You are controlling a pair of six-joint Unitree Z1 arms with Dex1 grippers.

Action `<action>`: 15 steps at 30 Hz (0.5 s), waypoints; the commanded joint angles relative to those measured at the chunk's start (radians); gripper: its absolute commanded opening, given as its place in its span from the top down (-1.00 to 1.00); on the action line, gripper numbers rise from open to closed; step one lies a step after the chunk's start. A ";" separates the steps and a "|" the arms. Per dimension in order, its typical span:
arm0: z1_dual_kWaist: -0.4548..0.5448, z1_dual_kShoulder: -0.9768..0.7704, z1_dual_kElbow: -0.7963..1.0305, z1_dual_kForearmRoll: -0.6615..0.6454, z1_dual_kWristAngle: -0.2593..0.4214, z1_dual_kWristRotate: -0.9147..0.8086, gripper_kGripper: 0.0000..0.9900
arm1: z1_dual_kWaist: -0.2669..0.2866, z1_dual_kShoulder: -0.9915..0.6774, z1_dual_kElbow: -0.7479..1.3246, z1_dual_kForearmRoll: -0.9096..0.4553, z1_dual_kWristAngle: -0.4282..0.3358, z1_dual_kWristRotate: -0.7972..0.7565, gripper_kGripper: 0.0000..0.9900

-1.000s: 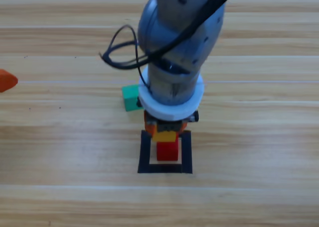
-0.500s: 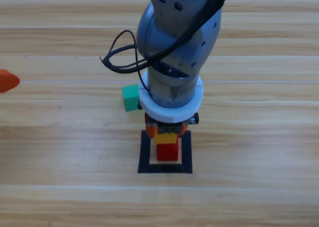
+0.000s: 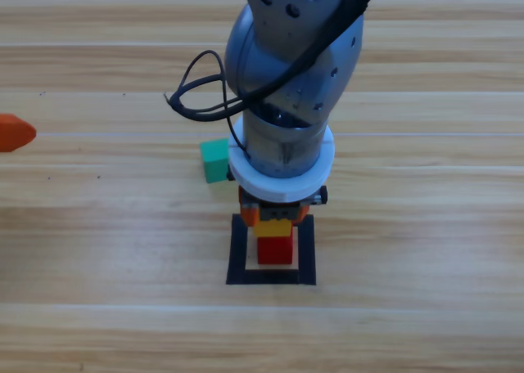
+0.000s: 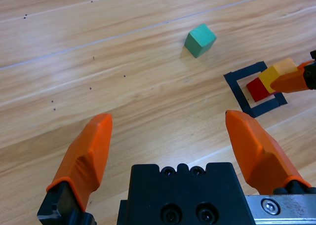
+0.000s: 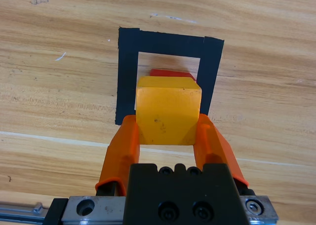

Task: Stack the blocks in the rectangular block: red at the bottom, yellow in the middle, green on top

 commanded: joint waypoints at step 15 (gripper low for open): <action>0.017 0.042 0.038 -0.037 -0.012 -0.005 -0.97 | 0.025 0.077 0.006 0.021 0.004 0.008 0.43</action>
